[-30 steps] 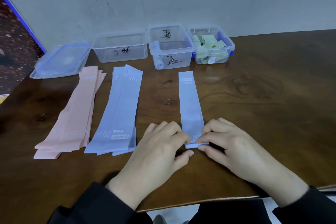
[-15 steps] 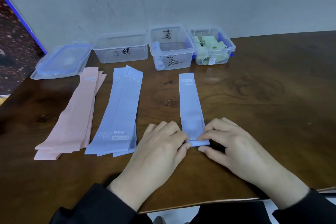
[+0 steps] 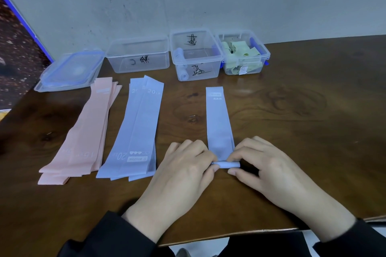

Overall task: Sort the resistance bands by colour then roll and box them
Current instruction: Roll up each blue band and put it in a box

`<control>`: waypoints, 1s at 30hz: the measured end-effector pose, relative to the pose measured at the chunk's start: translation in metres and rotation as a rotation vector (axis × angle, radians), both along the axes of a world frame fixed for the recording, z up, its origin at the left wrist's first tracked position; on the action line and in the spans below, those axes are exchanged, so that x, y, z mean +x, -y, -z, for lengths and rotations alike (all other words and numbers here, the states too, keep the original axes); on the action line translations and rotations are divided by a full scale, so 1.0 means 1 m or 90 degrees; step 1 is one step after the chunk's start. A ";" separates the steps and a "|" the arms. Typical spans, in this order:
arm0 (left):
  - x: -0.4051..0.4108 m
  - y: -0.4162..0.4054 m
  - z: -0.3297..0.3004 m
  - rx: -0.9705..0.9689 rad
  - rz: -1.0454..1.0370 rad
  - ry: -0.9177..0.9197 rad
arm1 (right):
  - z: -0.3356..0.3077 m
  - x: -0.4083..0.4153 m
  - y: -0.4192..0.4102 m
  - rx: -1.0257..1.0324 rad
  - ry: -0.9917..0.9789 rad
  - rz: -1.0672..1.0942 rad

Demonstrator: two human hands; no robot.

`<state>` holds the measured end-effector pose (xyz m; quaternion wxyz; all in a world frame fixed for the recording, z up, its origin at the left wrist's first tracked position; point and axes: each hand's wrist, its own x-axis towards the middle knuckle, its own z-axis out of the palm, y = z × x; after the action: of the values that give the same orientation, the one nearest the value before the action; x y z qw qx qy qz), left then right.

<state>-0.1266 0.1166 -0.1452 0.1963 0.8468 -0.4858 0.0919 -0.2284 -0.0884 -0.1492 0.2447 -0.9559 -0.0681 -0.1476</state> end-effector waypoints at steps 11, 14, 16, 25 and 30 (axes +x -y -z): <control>0.001 -0.001 0.002 -0.002 0.006 -0.006 | 0.000 0.000 -0.002 -0.016 0.002 -0.005; 0.001 -0.002 0.002 -0.006 0.002 -0.008 | -0.001 0.000 -0.001 -0.007 -0.008 0.004; 0.001 -0.002 0.003 -0.004 0.003 -0.014 | -0.001 0.000 -0.001 -0.002 -0.007 0.002; 0.001 -0.001 0.002 -0.017 0.002 -0.020 | -0.001 0.000 -0.001 -0.005 -0.009 0.004; 0.001 -0.002 0.002 -0.007 0.001 -0.027 | 0.000 0.001 -0.001 -0.005 -0.009 0.013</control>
<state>-0.1260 0.1182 -0.1469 0.2113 0.8470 -0.4818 0.0765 -0.2278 -0.0872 -0.1489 0.2396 -0.9585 -0.0575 -0.1432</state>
